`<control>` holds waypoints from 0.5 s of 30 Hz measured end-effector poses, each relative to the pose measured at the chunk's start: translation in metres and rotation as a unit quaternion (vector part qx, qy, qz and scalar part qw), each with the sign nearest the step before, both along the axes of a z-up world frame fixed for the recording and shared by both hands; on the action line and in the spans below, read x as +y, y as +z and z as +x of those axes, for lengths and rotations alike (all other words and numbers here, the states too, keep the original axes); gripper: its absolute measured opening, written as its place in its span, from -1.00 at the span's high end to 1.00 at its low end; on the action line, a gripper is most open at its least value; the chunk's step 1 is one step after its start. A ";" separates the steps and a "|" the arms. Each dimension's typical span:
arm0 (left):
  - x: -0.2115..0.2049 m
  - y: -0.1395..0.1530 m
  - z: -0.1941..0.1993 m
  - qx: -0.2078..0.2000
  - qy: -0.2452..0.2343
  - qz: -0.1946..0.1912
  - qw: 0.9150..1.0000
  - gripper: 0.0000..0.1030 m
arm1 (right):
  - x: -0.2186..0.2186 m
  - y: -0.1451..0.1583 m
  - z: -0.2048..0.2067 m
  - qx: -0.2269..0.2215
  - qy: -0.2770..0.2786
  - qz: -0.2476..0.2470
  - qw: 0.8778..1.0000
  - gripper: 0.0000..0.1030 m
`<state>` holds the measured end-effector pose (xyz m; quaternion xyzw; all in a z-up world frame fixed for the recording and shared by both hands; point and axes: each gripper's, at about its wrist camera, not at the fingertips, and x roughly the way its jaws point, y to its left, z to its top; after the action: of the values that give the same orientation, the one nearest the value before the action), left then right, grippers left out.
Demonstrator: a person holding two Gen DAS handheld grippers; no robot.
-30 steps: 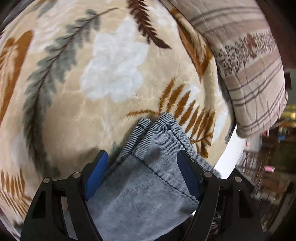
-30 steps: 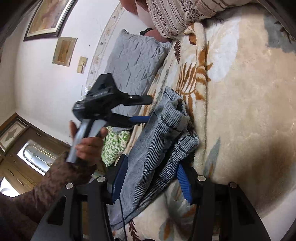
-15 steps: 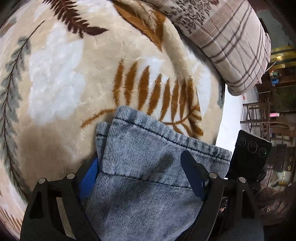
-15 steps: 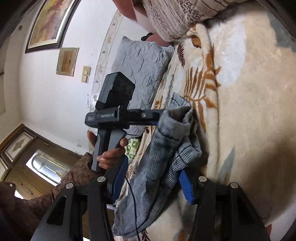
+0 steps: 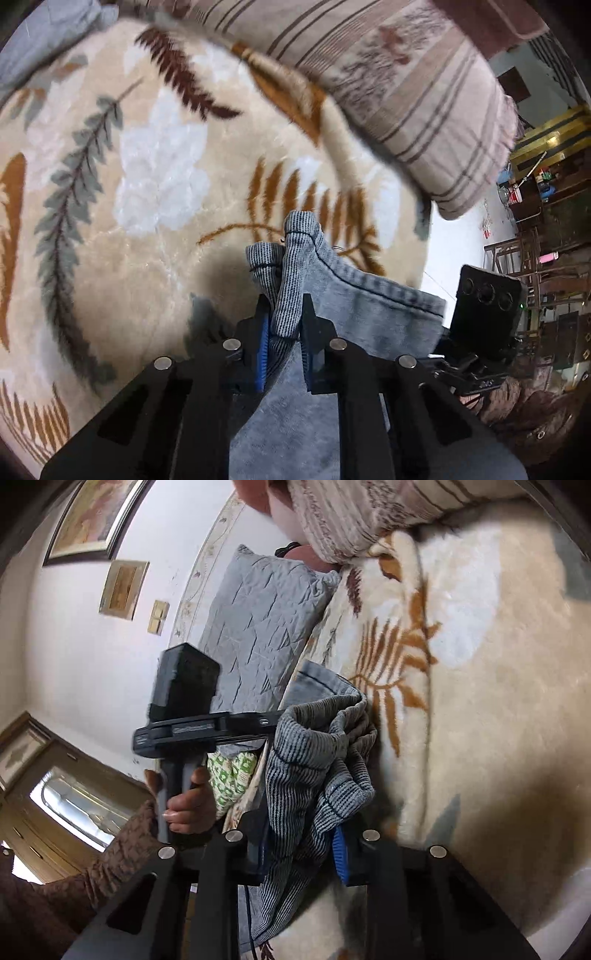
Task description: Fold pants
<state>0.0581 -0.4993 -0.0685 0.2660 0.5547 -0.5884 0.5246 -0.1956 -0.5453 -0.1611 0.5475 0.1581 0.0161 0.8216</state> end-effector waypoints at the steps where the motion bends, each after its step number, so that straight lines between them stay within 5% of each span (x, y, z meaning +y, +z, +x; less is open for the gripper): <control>1: 0.005 0.007 -0.004 -0.004 0.001 -0.008 1.000 0.77 | 0.002 0.004 0.000 0.002 0.000 -0.005 1.000 0.48; 15: 0.099 0.069 0.027 -0.013 0.110 -0.049 0.993 0.78 | 0.065 0.088 0.027 -0.002 0.067 -0.141 0.988 0.43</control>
<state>0.0853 -0.4001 0.0000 0.1847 0.5442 -0.5507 0.6054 -0.1689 -0.4803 -0.0728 0.4142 0.1931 0.0497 0.8881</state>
